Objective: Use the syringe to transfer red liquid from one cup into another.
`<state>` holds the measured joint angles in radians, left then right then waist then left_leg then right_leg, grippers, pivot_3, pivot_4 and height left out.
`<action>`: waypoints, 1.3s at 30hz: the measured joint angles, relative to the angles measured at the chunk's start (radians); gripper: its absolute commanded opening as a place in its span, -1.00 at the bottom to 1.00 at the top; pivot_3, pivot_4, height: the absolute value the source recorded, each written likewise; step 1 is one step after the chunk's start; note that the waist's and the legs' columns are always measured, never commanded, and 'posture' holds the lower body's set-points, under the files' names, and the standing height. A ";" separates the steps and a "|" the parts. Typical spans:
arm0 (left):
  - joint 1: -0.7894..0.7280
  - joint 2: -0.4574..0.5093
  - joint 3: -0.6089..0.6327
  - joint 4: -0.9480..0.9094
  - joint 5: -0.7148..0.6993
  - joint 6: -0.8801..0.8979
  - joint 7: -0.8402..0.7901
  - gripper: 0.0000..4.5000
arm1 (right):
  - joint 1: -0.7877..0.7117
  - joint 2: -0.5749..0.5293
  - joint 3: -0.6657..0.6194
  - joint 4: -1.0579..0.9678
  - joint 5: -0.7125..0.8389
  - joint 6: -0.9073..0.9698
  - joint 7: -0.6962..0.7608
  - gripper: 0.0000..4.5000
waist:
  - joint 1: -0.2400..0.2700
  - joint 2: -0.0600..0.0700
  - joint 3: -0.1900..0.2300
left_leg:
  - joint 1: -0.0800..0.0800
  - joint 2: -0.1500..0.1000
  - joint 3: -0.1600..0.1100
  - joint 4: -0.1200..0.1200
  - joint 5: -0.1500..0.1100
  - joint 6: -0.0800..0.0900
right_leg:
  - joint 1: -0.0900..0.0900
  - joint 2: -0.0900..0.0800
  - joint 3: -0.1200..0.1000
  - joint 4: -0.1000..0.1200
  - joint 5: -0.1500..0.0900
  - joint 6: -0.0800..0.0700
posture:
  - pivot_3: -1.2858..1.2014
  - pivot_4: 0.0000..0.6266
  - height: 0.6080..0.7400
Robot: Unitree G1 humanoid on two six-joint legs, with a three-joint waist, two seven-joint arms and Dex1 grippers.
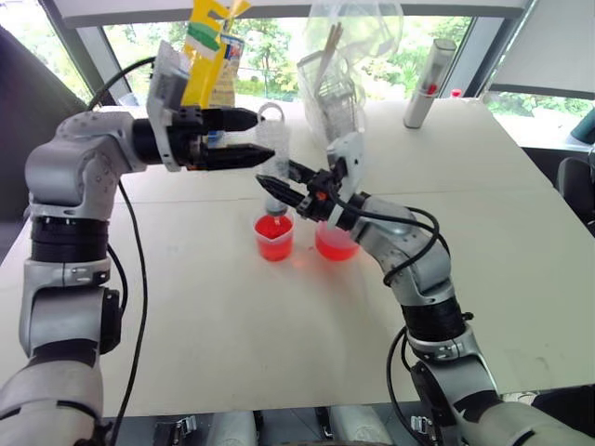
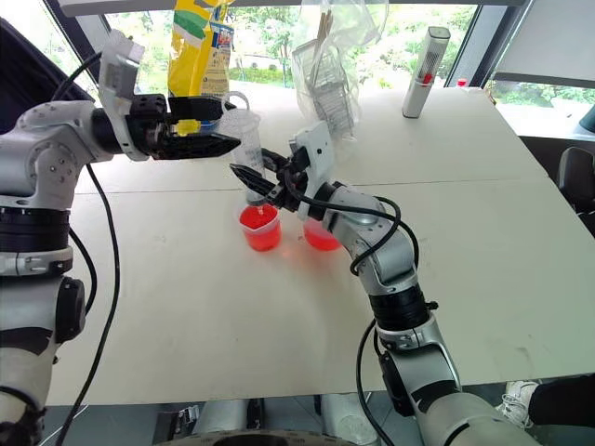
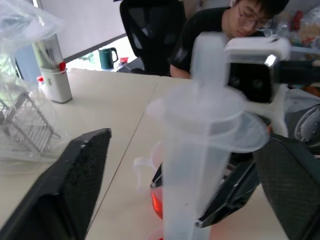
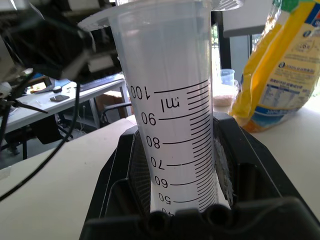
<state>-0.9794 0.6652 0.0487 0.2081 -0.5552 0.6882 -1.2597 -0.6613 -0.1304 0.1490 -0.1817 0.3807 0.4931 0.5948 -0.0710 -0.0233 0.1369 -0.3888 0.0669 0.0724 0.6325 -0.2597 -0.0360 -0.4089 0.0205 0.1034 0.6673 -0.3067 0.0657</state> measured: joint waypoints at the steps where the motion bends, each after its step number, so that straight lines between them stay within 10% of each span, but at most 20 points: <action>1: 0.001 0.000 0.002 -0.001 -0.009 0.006 -0.002 0.98 | -0.006 0.002 0.000 -0.005 0.001 0.000 -0.001 -0.38 | 0.000 0.000 0.000 | 0.000 0.000 0.000 0.000 0.000 0.000 | 0.000 0.000 0.000 0.000 0.000 0.000 | 0.03 -0.52 0.98; 19: 0.202 0.126 0.011 -0.110 -0.021 -0.006 -0.014 0.98 | -0.128 -0.063 -0.063 -0.007 0.072 0.156 -0.028 -0.38 | 0.002 0.000 0.000 | 0.000 0.000 0.000 0.000 0.000 0.000 | 0.000 -0.001 0.000 0.000 0.000 0.000 | 0.03 -0.52 0.98; 30: 0.266 0.084 -0.006 -0.142 -0.014 -0.068 -0.005 0.98 | -0.594 -0.497 -0.206 0.313 0.088 0.769 -0.096 -0.38 | 0.003 0.000 0.000 | 0.000 -0.001 0.004 -0.003 0.000 0.001 | -0.001 -0.003 0.002 -0.004 0.000 -0.001 | 0.03 -0.52 0.98; 39: 0.274 0.060 -0.009 -0.163 -0.015 -0.083 0.007 0.98 | -0.447 -0.631 0.011 0.477 0.032 0.974 -0.020 -0.38 | 0.001 0.000 0.000 | -0.001 0.000 0.004 -0.003 -0.001 0.001 | -0.002 0.000 0.004 -0.003 0.000 0.000 | 0.03 -0.52 0.98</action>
<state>-0.7057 0.7247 0.0397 0.0453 -0.5702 0.6051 -1.2528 -1.1078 -0.7613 0.1596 0.2955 0.4130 1.4676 0.5749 -0.0700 -0.0229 0.1371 -0.3896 0.0666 0.0763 0.6299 -0.2604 -0.0346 -0.4109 0.0203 0.1074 0.6641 -0.3069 0.0652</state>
